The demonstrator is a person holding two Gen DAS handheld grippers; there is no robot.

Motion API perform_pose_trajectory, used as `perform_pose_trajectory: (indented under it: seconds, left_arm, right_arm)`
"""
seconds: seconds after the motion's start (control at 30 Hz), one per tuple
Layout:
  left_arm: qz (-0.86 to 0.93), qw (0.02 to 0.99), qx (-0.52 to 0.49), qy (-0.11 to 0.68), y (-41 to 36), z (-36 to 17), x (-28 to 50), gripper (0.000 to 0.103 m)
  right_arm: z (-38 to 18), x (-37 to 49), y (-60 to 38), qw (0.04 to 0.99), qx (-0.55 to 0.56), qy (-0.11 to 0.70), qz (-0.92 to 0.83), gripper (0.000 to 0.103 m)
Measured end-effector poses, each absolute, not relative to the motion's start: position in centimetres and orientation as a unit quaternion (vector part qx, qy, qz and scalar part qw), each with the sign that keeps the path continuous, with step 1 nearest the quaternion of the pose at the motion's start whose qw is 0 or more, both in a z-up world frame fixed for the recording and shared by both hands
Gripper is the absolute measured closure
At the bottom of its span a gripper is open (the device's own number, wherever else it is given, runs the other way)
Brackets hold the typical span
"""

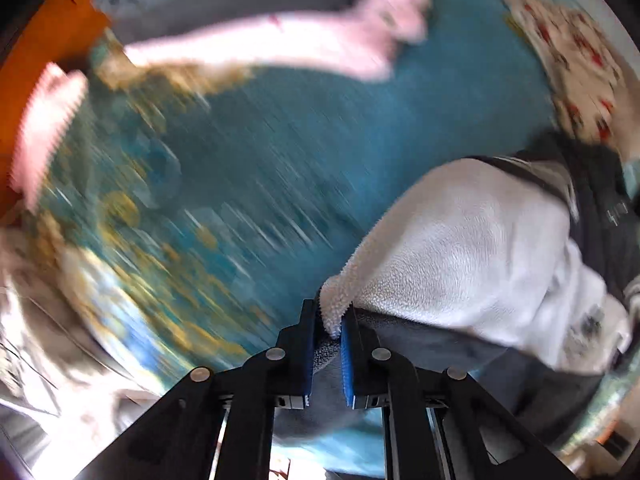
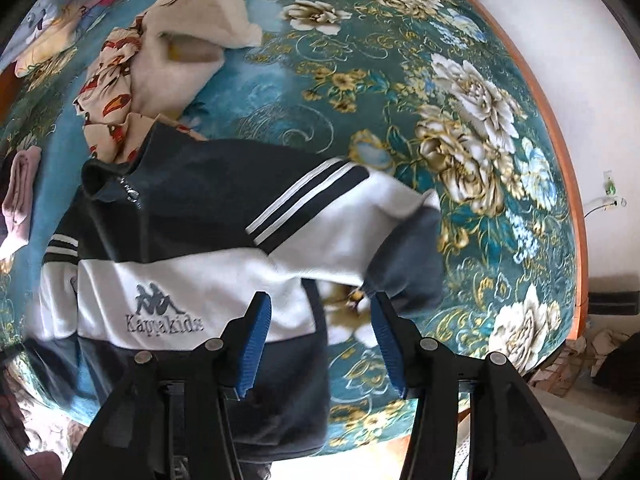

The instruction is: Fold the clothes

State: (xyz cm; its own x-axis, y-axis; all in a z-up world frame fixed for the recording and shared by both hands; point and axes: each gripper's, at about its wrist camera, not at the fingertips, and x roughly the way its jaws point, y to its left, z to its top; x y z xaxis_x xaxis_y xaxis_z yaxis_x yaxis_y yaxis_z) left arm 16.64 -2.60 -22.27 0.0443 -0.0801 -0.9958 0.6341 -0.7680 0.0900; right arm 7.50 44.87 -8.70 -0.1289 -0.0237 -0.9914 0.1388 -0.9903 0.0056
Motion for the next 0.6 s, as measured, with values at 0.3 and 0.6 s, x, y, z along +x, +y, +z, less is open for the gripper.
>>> perform_pose_trajectory:
  seconds: [0.3,0.6]
  left_arm:
    - [-0.667,0.300,0.673,0.115,-5.3,-20.8,11.2,0.091]
    - [-0.651,0.306,0.671,0.178,-4.7,-20.3,11.8,0.088]
  right_arm:
    - [-5.8,9.7,48.4,0.014,0.651,0.027,-0.759,0.050]
    - [-5.2,11.1,53.4,-0.027,0.651,-0.042,-0.758,0.050]
